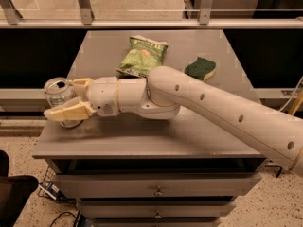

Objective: Pick 7up can

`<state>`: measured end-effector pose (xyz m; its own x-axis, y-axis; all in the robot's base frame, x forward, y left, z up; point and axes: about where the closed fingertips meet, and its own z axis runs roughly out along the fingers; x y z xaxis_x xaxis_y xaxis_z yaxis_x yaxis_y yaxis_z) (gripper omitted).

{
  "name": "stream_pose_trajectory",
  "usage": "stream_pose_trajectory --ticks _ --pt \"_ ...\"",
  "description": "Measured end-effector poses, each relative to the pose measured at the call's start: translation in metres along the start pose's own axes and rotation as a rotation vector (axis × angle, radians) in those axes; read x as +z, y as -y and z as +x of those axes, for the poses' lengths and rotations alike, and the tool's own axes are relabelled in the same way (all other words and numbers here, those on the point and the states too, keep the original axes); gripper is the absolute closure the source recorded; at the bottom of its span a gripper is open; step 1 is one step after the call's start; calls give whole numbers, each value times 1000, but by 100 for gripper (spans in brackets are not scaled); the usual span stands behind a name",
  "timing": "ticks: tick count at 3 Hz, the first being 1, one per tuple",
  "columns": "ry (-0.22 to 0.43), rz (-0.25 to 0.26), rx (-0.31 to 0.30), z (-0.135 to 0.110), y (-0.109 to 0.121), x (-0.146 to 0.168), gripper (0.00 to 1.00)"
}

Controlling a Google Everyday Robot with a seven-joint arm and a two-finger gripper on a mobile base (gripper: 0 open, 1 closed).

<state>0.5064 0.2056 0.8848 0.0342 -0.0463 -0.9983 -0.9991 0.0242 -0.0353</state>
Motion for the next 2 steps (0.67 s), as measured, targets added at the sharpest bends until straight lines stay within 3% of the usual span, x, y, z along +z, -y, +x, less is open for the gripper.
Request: stream_pose_trajectory --ticks 2 --pt "1 -8 -2 -2 -3 4 88"
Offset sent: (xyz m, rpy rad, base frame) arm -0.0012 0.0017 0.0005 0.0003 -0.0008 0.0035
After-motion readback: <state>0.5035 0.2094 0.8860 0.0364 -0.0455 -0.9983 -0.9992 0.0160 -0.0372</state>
